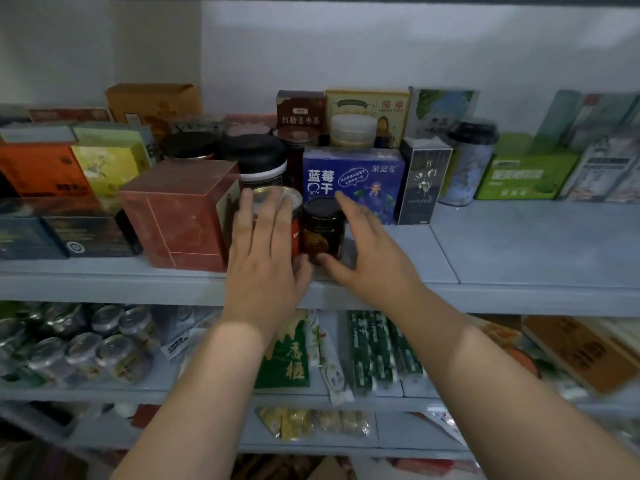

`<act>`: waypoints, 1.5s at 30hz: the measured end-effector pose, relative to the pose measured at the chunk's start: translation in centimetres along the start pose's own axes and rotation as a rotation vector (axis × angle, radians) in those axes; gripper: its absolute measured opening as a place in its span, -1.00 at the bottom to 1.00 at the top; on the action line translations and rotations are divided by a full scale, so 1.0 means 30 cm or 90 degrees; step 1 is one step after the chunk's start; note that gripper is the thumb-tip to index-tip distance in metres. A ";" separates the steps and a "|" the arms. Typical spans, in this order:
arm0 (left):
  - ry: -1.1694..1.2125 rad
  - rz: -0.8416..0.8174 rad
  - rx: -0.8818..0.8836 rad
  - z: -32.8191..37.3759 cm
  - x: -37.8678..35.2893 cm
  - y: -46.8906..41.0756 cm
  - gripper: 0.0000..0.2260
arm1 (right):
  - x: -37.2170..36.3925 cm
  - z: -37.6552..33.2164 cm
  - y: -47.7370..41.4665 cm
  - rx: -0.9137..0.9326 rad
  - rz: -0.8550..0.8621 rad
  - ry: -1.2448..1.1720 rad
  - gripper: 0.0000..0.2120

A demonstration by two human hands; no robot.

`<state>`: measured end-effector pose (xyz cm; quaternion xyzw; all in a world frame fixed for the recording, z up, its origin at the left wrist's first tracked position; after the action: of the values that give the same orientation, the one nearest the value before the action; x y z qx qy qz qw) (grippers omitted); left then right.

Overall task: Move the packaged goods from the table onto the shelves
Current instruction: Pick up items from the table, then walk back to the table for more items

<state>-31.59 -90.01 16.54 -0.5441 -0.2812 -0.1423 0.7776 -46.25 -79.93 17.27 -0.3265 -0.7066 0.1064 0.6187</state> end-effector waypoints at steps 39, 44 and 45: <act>0.540 -0.652 -0.860 2.617 -0.275 1.274 -0.31 | 1.264 0.259 2.817 -0.942 0.017 0.545 -0.37; 0.619 -0.719 -0.997 2.809 -0.229 1.508 -0.33 | 1.291 0.138 3.059 -1.111 0.045 0.547 -0.37; 0.633 -0.728 -1.010 2.839 -0.224 1.543 -0.33 | 1.292 0.118 3.096 -1.131 0.039 0.547 -0.37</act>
<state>-36.64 5.30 -1.62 -0.5609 0.0248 -0.8259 0.0522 -19.79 14.94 -3.76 -0.7015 -0.2361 -0.5745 0.3494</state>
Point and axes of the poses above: each hand's wrist, its own y-axis away from the middle knuckle, its own x-axis out of the back of the hand, z = x × y, the point moved 2 cm from there along -y, towards the middle knuckle, and after that the axes turned 15 degrees about y, right-handed, at the moved point
